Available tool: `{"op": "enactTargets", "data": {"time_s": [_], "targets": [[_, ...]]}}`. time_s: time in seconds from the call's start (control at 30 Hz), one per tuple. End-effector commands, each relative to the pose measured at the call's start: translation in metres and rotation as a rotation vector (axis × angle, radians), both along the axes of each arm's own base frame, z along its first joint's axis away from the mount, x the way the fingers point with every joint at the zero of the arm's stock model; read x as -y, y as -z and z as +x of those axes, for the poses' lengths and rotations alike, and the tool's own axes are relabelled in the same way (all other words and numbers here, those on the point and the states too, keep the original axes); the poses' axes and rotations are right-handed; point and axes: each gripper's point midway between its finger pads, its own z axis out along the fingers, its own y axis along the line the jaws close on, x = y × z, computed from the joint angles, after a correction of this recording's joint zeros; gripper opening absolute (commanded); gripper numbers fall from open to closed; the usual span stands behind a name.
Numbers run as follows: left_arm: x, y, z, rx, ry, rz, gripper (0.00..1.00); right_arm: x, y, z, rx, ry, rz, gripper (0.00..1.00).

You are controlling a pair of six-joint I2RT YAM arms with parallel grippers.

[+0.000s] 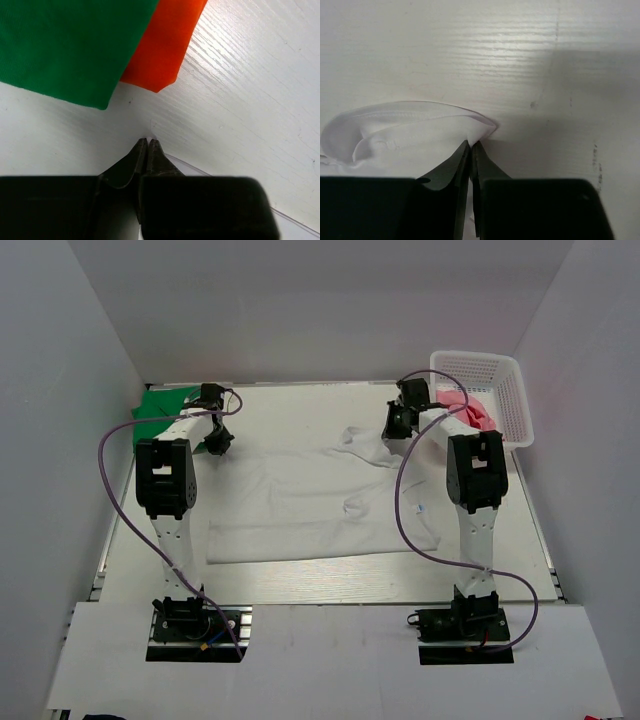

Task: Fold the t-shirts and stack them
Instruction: Grap the side of the flattened tshirt furthest away from the robot with both arms, then fold the other side of the tshirt into a rectangle

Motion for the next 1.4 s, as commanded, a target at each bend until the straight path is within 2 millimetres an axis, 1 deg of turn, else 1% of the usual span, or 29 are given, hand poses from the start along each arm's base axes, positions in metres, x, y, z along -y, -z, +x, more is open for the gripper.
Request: {"op": "enactTargets", "data": {"time_s": [0.0, 0.03, 0.1, 0.3, 0.4, 0.5, 0.53, 0.57, 0.6, 0.63, 0.67, 0.7, 0.73, 0.77, 0.8, 0.83, 0.87, 0.9, 0.93, 0.97, 1.0, 1.07, 1.1, 1.13, 1.17, 1.2, 1.23, 1.3, 1.37], "targets": [[0.005, 0.001, -0.002, -0.006, 0.036, -0.021, 0.00, -0.019, -0.014, 0.023, 0.127, -0.100, 0.033, 0.10], [0.005, 0.001, -0.002, -0.009, 0.045, -0.017, 0.00, -0.018, -0.015, 0.027, 0.155, -0.125, 0.018, 0.04], [0.004, -0.005, 0.002, 0.012, 0.055, -0.013, 0.00, -0.025, -0.032, 0.039, 0.252, -0.187, 0.016, 0.00], [0.005, -0.016, 0.008, 0.051, 0.055, -0.013, 0.00, -0.035, -0.071, 0.063, 0.465, -0.275, 0.028, 0.00], [0.007, -0.017, 0.010, 0.059, 0.069, -0.020, 0.00, -0.042, -0.079, 0.060, 0.513, -0.340, 0.027, 0.00], [0.009, -0.030, 0.014, 0.089, 0.070, -0.002, 0.00, -0.048, -0.088, 0.049, 0.548, -0.409, 0.022, 0.00], [0.011, -0.038, 0.015, 0.106, 0.074, 0.006, 0.00, -0.048, -0.102, 0.044, 0.574, -0.420, 0.028, 0.00], [0.010, -0.044, 0.016, 0.118, 0.069, 0.014, 0.00, -0.046, -0.097, 0.038, 0.571, -0.424, 0.024, 0.00], [0.008, -0.047, 0.013, 0.120, 0.065, 0.022, 0.00, -0.047, -0.102, 0.035, 0.586, -0.433, 0.027, 0.00], [0.008, -0.060, 0.015, 0.153, 0.064, 0.021, 0.00, -0.047, -0.120, 0.033, 0.640, -0.436, 0.024, 0.00], [0.008, -0.061, 0.012, 0.163, 0.064, 0.020, 0.00, -0.044, -0.114, 0.020, 0.628, -0.442, 0.014, 0.00], [0.008, -0.066, 0.011, 0.175, 0.064, 0.020, 0.00, -0.043, -0.129, 0.015, 0.660, -0.447, 0.011, 0.00], [0.007, -0.063, 0.005, 0.168, 0.064, 0.020, 0.00, -0.043, -0.127, 0.008, 0.666, -0.453, 0.008, 0.00], [0.009, -0.076, 0.005, 0.206, 0.076, 0.016, 0.00, -0.042, -0.133, 0.000, 0.673, -0.455, 0.012, 0.00], [0.009, -0.079, 0.003, 0.219, 0.076, 0.015, 0.00, -0.042, -0.146, -0.005, 0.695, -0.462, 0.012, 0.00], [0.015, -0.074, -0.006, 0.208, 0.091, 0.004, 0.00, -0.043, -0.140, -0.014, 0.683, -0.474, 0.010, 0.00], [0.018, -0.088, -0.006, 0.254, 0.111, -0.008, 0.00, -0.043, -0.154, -0.025, 0.709, -0.482, 0.013, 0.00], [0.018, -0.089, -0.009, 0.264, 0.111, -0.009, 0.00, -0.042, -0.146, -0.033, 0.700, -0.494, 0.008, 0.00], [0.021, -0.081, -0.019, 0.245, 0.132, -0.025, 0.00, -0.043, -0.150, -0.039, 0.709, -0.497, 0.008, 0.00], [0.022, -0.083, -0.022, 0.252, 0.138, -0.033, 0.00, -0.042, -0.159, -0.044, 0.730, -0.494, 0.005, 0.00], [0.022, -0.093, -0.026, 0.278, 0.138, -0.033, 0.00, -0.040, -0.152, -0.057, 0.717, -0.503, -0.003, 0.00], [0.026, -0.085, -0.041, 0.262, 0.153, -0.056, 0.00, -0.036, -0.163, -0.065, 0.740, -0.482, -0.014, 0.00], [0.025, -0.079, -0.049, 0.253, 0.153, -0.056, 0.00, -0.033, -0.156, -0.076, 0.723, -0.481, -0.008, 0.00], [0.027, -0.088, -0.054, 0.274, 0.151, -0.070, 0.00, -0.033, -0.163, -0.083, 0.733, -0.477, -0.003, 0.00], [0.027, -0.091, -0.058, 0.287, 0.152, -0.070, 0.00, -0.033, -0.155, -0.091, 0.713, -0.482, 0.000, 0.00], [0.026, -0.086, -0.066, 0.281, 0.152, -0.070, 0.00, -0.031, -0.154, -0.099, 0.706, -0.480, -0.002, 0.00], [0.026, -0.087, -0.071, 0.282, 0.152, -0.070, 0.00, -0.029, -0.162, -0.104, 0.722, -0.477, -0.006, 0.00], [0.027, -0.090, -0.085, 0.300, 0.150, -0.083, 0.00, -0.025, -0.152, -0.116, 0.696, -0.472, -0.014, 0.00], [0.028, -0.093, -0.092, 0.323, 0.148, -0.096, 0.00, -0.019, -0.155, -0.134, 0.702, -0.453, -0.008, 0.00]]}}
